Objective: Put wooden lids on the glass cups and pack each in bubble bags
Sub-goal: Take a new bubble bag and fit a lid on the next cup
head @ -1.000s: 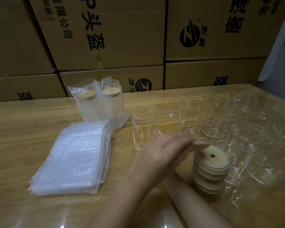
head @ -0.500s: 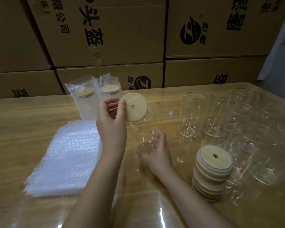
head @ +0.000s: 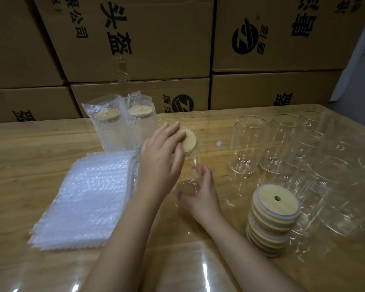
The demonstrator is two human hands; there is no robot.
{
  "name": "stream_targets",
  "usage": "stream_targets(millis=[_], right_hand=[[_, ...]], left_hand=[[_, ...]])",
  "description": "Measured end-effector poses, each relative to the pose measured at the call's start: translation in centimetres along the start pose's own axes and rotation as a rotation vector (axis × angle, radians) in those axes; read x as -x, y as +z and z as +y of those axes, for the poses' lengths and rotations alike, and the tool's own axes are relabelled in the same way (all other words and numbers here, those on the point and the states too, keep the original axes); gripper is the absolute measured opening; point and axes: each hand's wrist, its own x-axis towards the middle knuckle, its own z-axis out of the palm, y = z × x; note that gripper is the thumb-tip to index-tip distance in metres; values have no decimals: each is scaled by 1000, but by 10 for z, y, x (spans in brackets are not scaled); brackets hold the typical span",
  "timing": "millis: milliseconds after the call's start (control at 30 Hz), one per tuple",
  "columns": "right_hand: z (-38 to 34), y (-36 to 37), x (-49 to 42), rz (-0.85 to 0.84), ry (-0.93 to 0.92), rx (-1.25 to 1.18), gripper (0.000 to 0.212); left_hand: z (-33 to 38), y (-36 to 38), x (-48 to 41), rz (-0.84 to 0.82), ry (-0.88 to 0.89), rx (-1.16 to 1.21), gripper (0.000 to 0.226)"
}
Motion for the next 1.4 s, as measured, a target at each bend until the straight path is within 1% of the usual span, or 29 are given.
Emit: stream_targets(millis=[100,367,500,533,567,667,733,800,933,1067,1133,1200,1333,1400], right_hand=[[0,-1,-1,-15,23,-25,90],[-2,-3,-1,-19,28,-52,89],[-2,-3,-2,-16,29,-41,91],[-2,-3,-2,-16,30,-39,92],[-1,-3,-3,-18,33,-40,92],[0,-4,-2,-27,52,-45,93],[0,-4,-2,-29,49,-30,93],[1,-5,-2,-25,50,-27,93],[2,-4,-3,-30,58,-45,93],[2,-3,-3,-23,53,-66,95],[3,-3,-3,-19,47,-65,94],[5,-3,-3,-22,40,-61,92],[6,-2,-3,-17,33,-69,93],[6,-2,-4,-18,37,-82,93]], left_hand=[[4,5,2,-41,37,-50,44],[-1,14,4,38,38,34,41],[0,13,3,40,-107,267,29],[-1,13,3,28,-135,301,30],[-1,13,2,8,-175,338,34],[-3,14,2,-67,-356,464,61],[-5,16,2,-82,-393,451,72],[-8,19,3,-70,-428,466,76],[-12,23,4,-72,-560,666,77],[-13,23,4,-94,-588,774,74],[-13,21,4,-100,-574,748,68],[-12,19,3,-109,-545,663,62],[-12,13,2,-140,-519,639,60],[-13,10,2,-153,-501,588,57]])
